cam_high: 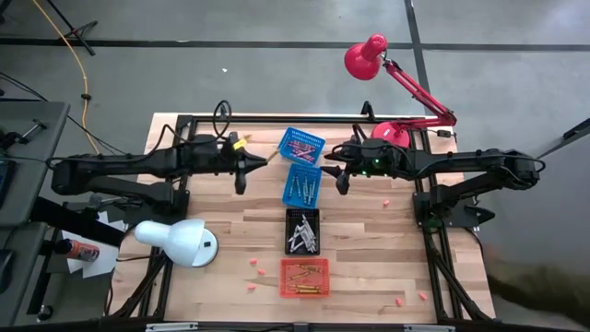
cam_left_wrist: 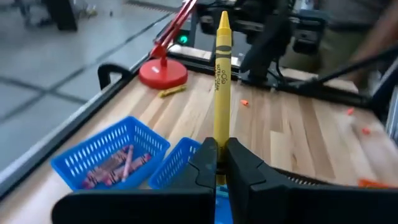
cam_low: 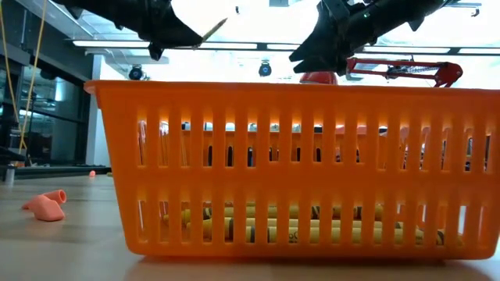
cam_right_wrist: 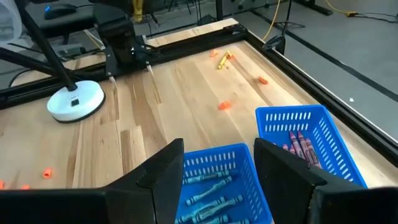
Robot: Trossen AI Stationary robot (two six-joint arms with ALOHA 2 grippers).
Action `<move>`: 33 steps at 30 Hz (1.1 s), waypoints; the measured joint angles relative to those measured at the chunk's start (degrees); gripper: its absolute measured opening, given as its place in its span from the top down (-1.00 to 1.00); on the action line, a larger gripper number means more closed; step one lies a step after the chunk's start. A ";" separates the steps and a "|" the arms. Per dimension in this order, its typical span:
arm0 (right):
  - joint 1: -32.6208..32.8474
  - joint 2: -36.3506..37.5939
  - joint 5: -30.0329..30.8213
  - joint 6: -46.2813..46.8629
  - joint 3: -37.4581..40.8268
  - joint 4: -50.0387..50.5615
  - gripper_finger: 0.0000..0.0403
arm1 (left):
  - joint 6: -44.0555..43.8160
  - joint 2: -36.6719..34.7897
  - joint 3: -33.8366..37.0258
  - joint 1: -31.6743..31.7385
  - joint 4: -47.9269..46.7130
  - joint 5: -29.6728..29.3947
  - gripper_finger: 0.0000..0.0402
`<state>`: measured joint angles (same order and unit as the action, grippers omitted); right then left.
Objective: Sort crayons
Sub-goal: Put the yellow crayon into the orange bin
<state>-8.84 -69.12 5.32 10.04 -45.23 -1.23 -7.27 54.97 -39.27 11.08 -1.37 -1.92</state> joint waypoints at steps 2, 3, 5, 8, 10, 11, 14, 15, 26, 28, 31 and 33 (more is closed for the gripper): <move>0.00 0.01 0.00 -0.01 0.00 0.02 0.07 | 3.45 -0.42 0.00 -0.77 0.05 -0.05 1.00; 0.00 0.00 -0.01 -0.02 0.00 0.02 0.07 | 4.87 -0.60 0.00 -1.04 0.02 -0.07 1.00; 0.00 0.02 -0.47 0.08 0.00 -0.13 0.07 | 6.67 -0.84 0.00 -1.55 0.07 -0.06 1.00; -0.02 0.02 -2.25 0.56 0.00 -0.61 0.07 | 7.95 -0.96 0.00 -1.85 0.80 -0.06 1.00; 0.01 0.00 -3.24 1.96 0.00 -1.25 0.07 | 8.39 -0.96 0.02 -1.83 1.37 -0.11 1.00; 0.00 0.00 -3.68 3.09 0.00 -1.81 0.07 | 9.23 -0.98 0.01 -1.81 1.34 -0.19 1.00; 0.00 0.01 -4.27 6.26 0.00 -3.54 0.07 | 12.50 -0.93 0.02 -1.67 0.96 -0.23 1.00; 0.00 0.01 -4.69 7.44 0.00 -4.23 0.07 | 13.90 -0.93 0.02 -1.67 0.91 -0.21 1.00; 0.00 0.18 -16.52 25.53 -0.02 -7.18 0.07 | 17.58 -0.77 0.02 -2.46 -1.65 4.40 1.00; 0.00 0.22 -19.18 26.01 -0.02 -7.18 0.07 | 14.75 0.23 -0.48 -3.73 -2.06 4.16 1.00; 0.00 0.24 -23.26 26.03 -0.02 -7.18 0.07 | 13.09 3.72 -2.80 -7.15 -2.22 3.70 1.00; 0.00 0.28 -25.69 26.03 -0.02 -7.09 0.07 | 13.54 7.21 -4.57 -10.14 -2.20 2.26 1.00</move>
<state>-8.84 -68.84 -20.37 36.07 -45.25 -8.32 6.27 62.18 -43.84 0.94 -3.56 0.34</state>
